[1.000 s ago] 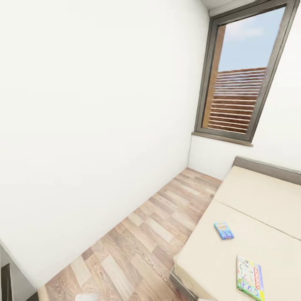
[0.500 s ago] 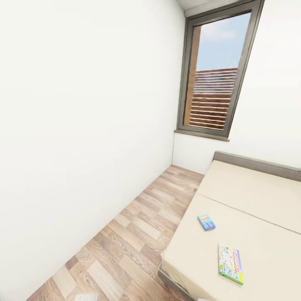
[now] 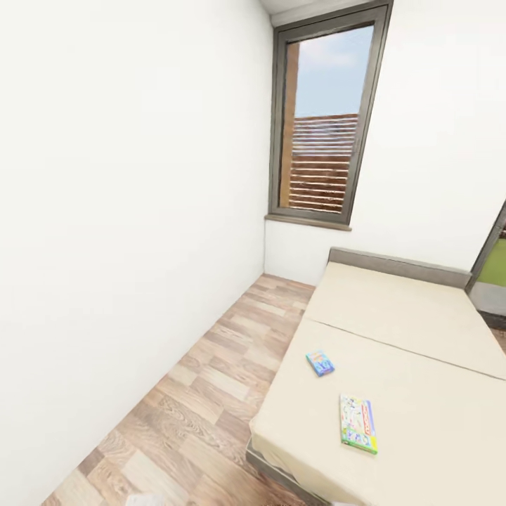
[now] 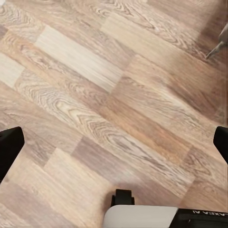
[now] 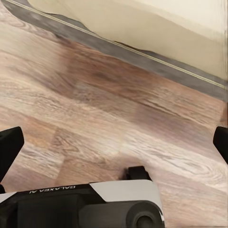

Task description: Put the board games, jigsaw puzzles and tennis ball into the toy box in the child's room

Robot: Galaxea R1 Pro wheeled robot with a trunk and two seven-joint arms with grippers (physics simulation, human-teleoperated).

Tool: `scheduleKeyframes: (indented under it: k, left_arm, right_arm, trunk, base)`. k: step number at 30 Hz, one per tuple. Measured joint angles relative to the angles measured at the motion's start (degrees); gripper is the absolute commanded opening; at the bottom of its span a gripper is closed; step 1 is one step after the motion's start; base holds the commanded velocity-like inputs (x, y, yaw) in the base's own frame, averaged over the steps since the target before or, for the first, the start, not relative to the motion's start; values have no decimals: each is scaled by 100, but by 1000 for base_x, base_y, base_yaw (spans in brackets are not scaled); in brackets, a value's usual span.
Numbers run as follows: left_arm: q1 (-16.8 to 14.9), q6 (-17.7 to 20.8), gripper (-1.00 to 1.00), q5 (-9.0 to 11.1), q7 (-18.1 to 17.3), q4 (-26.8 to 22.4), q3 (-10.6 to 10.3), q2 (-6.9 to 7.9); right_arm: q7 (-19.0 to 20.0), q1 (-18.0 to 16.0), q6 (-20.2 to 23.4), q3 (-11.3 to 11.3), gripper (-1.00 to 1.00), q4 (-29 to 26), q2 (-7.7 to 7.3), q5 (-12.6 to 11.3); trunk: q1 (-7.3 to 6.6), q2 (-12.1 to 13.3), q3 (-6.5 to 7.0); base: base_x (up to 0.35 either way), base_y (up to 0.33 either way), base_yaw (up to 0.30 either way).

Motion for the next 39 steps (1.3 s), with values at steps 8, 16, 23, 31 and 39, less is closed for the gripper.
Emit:
scheduleKeyframes:
  k: [8,16,23,31,39]
  left_arm:
    - [0,0,100,0,2,0,0,-6]
    - [0,0,100,0,3,0,0,-5]
    - [0,0,100,0,-1,-2,0,-7]
    - [0,0,100,0,-2,0,0,-7]
    - [0,-5,100,0,-3,-3,0,1]
  right_arm:
    - [0,0,0,0,100,0,0,1]
    - [0,0,-1,0,100,0,1,1]
    - [0,0,-18,0,100,0,1,5]
    - [0,0,-17,0,100,0,2,4]
    - [0,0,-23,0,100,0,1,8]
  trunk:
    - [0,0,-30]
    - [0,0,-60]
    - [0,0,-86]
    - [0,0,-117]
    - [0,0,-149]
  base:
    - [0,0,-276]
    - [0,0,-275]
    - [0,0,-273]
    - [0,0,-272]
    - [0,0,-256]
